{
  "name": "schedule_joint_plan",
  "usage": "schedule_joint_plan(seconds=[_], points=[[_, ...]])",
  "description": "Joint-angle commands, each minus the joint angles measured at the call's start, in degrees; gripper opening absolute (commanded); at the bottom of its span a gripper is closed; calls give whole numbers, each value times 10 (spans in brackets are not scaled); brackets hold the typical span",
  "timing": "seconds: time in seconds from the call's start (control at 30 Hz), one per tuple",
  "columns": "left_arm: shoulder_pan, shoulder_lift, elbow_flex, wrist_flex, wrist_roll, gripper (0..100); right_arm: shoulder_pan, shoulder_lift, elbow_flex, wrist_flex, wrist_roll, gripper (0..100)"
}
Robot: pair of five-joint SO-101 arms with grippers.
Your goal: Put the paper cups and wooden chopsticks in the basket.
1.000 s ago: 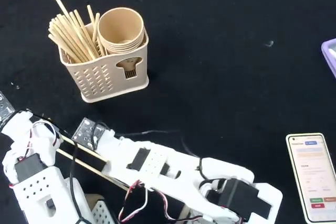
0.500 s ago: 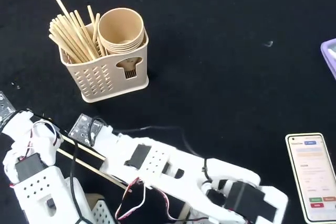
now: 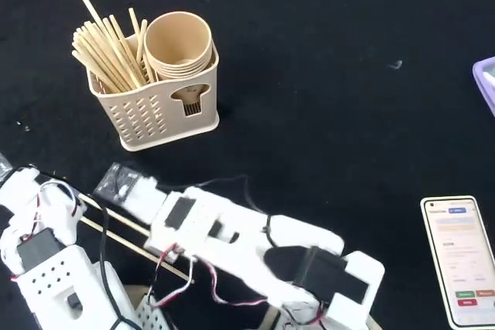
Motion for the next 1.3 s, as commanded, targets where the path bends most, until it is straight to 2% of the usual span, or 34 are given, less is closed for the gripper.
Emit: schedule_joint_plan(seconds=[0.0, 0.27, 0.4, 0.63, 0.87, 1.0, 1.13, 1.27], points=[[-13, 1, -14, -11, 4, 127, -35, 2, -35, 15, 8, 178], [-28, 1, -22, -10, 5, 127, -32, -2, -37, 14, 5, 178], [-60, 1, -29, -7, 46, 127, -23, -49, -2, -27, -15, 178], [-61, 1, -29, -10, 46, 127, -21, -144, 82, -94, -33, 180], [-65, 1, -32, -11, 47, 127, -71, -98, 81, -98, -69, 354], [-65, 1, -32, -11, 47, 127, -71, -36, 53, -115, -69, 334], [-65, 1, -31, -11, 47, 127, -70, -5, 10, -71, -66, 287], [-65, 1, -30, -11, 47, 127, -69, 7, 1, -66, -65, 113]])
